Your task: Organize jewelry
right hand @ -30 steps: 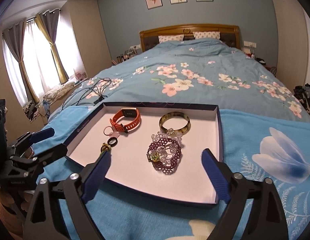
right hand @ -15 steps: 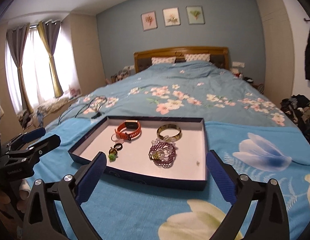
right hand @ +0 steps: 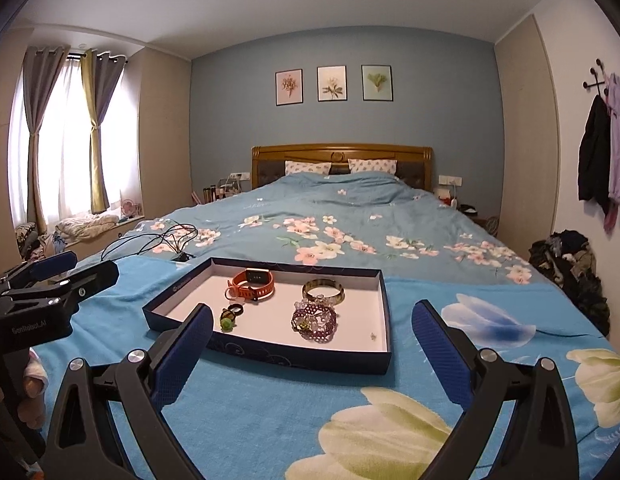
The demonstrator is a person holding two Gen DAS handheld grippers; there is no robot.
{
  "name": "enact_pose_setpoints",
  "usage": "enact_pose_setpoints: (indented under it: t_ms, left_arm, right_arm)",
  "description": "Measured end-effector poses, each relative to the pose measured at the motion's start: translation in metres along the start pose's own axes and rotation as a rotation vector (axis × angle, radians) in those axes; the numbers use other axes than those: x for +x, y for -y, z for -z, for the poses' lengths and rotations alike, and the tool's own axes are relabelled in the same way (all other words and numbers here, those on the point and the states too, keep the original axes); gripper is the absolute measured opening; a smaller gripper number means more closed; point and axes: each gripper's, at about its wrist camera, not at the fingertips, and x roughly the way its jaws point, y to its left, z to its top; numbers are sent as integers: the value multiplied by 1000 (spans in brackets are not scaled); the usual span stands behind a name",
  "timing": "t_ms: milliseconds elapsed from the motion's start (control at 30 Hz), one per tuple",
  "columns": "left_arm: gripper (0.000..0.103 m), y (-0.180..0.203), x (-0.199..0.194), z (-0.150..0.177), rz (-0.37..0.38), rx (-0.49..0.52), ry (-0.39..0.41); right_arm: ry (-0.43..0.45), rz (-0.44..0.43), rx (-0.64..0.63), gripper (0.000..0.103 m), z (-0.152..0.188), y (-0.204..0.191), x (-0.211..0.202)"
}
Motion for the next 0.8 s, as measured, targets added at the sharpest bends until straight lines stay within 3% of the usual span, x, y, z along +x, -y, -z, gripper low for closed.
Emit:
enact_pose_setpoints:
  t_ms: [233, 800]
  left_arm:
    - [97, 6, -18, 3, -19, 25, 38]
    - [97, 4, -43, 6, -36, 13, 96]
  right_arm:
    - [54, 21, -23, 96, 1, -7, -17]
    - [80, 28, -8, 96, 0, -10, -26]
